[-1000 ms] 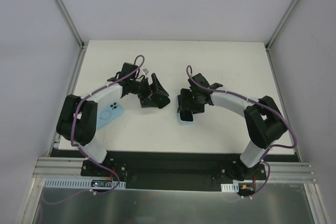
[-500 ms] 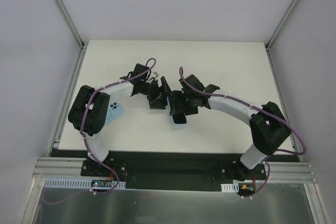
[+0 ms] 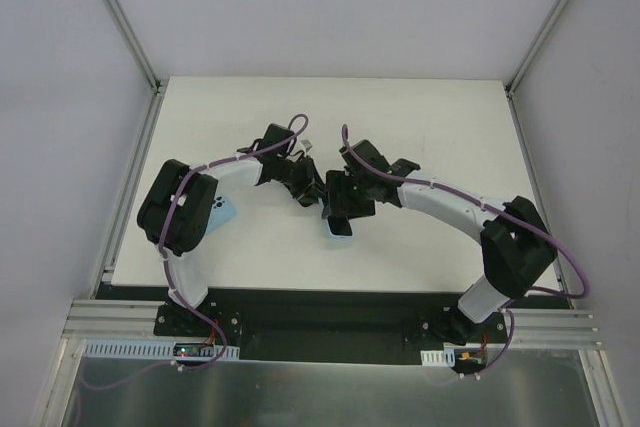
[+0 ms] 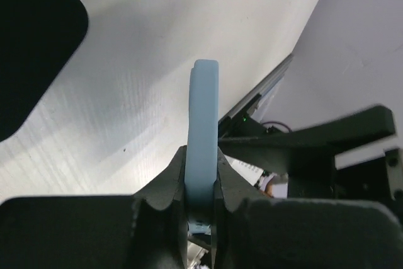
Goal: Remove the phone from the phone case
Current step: Pick up the phone at the center of the board.
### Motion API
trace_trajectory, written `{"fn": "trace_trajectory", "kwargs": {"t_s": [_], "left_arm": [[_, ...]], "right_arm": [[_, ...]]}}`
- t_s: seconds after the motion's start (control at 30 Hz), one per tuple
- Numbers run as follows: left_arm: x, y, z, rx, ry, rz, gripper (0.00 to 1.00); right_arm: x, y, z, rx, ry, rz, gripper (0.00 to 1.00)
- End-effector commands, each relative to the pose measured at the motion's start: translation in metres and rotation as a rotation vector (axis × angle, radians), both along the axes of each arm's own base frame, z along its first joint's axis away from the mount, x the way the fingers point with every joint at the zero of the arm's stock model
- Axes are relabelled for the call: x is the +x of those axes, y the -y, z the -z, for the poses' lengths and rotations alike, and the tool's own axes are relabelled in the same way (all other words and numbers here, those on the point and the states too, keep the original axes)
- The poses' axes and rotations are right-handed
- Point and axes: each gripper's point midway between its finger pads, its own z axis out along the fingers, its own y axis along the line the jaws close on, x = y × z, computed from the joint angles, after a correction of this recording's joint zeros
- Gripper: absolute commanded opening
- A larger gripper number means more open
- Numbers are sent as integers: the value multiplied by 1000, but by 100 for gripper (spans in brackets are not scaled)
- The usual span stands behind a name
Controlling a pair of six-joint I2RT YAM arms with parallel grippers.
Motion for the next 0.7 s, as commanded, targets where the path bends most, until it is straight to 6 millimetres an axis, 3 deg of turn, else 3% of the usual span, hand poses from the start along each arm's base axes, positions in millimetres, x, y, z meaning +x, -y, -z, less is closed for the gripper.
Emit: {"fn": "trace_trajectory", "kwargs": {"t_s": [0.0,0.07,0.2,0.3,0.4,0.53,0.67], "left_arm": [[7,13,-30,-73,56,25,0],[7,13,-36,-82,80,29,0],[7,10,-59,-109,181,47,0],[5,10,-83,-155,293,76,0],[2,10,-111,-237,427,96,0],[-6,12,-141,-393,506,130,0],[-7,15,-151,-495,489,130,0]], "right_arm": [[13,0,-52,43,131,18,80],[10,13,-61,5,141,32,99],[8,47,-104,8,260,92,96],[5,80,-119,-25,323,185,96],[-5,98,-127,12,337,258,96],[-19,113,-114,21,319,307,96],[-25,118,-109,36,313,314,96]]}}
